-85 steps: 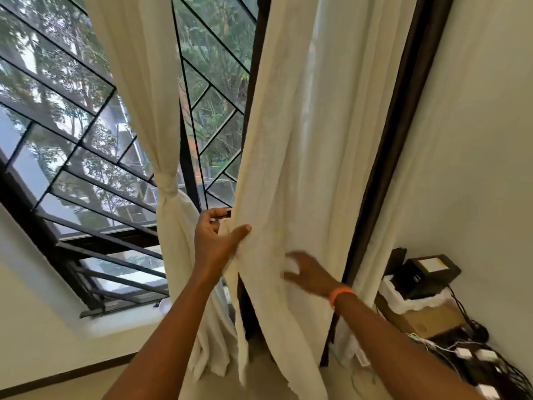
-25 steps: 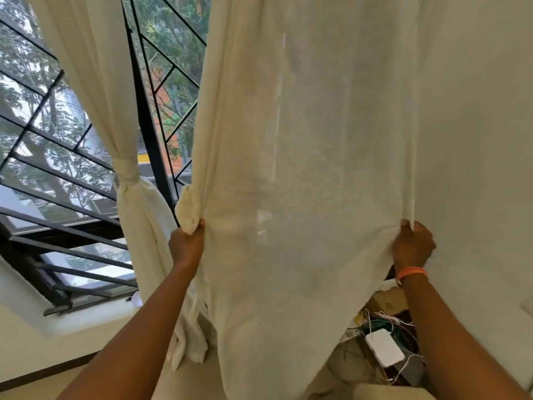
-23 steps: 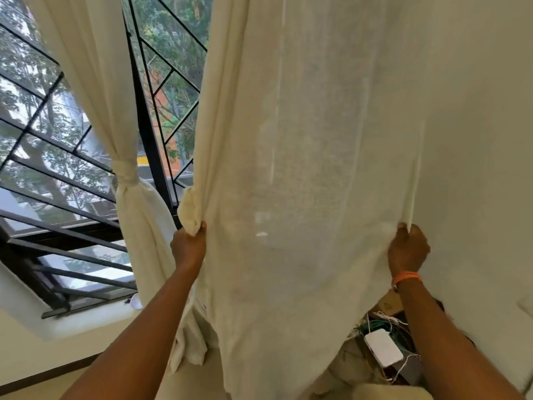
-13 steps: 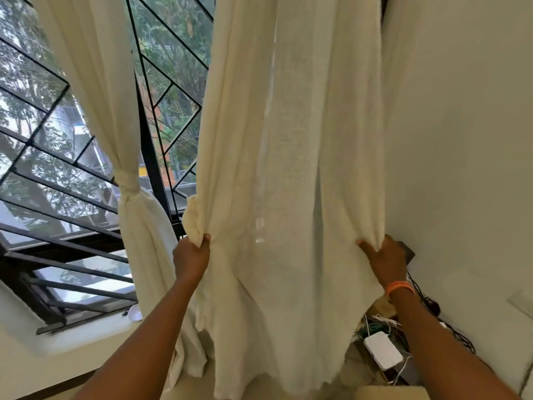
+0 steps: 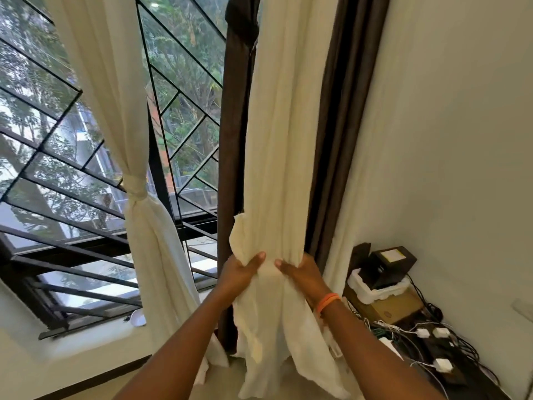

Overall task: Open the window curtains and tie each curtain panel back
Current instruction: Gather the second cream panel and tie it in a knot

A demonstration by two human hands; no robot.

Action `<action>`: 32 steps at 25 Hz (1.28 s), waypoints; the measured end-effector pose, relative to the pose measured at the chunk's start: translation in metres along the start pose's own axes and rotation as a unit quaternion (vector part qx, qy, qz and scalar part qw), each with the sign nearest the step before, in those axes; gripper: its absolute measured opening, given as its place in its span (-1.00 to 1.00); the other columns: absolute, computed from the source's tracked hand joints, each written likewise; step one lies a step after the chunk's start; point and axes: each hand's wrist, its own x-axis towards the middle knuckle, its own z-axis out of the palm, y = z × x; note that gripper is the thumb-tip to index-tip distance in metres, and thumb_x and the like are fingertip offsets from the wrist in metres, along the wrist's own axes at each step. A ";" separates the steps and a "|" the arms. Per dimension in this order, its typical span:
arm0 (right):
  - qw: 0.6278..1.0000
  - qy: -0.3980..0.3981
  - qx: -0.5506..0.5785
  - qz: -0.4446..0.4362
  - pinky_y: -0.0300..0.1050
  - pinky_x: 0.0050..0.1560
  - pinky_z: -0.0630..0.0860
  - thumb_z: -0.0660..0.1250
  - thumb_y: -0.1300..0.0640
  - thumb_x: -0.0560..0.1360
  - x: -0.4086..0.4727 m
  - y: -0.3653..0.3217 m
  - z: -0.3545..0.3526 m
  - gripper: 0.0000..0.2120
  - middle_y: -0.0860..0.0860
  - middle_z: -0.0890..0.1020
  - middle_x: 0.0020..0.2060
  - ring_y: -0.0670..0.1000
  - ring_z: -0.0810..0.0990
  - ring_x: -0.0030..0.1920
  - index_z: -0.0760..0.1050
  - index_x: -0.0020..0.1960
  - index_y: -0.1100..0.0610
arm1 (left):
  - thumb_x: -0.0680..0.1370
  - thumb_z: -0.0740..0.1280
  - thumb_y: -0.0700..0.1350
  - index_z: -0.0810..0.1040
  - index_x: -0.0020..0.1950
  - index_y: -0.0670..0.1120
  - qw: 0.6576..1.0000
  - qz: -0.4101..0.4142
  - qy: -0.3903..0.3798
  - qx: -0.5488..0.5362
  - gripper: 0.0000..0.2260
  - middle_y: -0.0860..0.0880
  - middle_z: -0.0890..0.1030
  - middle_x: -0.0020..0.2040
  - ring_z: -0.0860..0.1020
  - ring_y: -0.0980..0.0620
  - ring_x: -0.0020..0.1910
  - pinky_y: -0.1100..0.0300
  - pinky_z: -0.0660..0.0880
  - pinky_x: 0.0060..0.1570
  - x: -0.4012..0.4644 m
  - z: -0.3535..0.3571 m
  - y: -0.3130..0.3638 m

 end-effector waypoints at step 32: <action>0.984 -0.154 0.066 -0.065 -0.12 0.01 0.62 0.68 0.08 0.16 0.174 -0.084 -0.068 -0.20 0.03 0.68 0.11 0.01 0.66 0.12 0.44 0.33 0.09 | 0.47 0.24 -0.47 0.54 0.16 -0.13 0.968 0.130 -0.126 0.175 -0.64 0.08 0.59 0.02 0.57 0.29 0.00 0.54 0.46 -0.10 0.139 0.024 0.101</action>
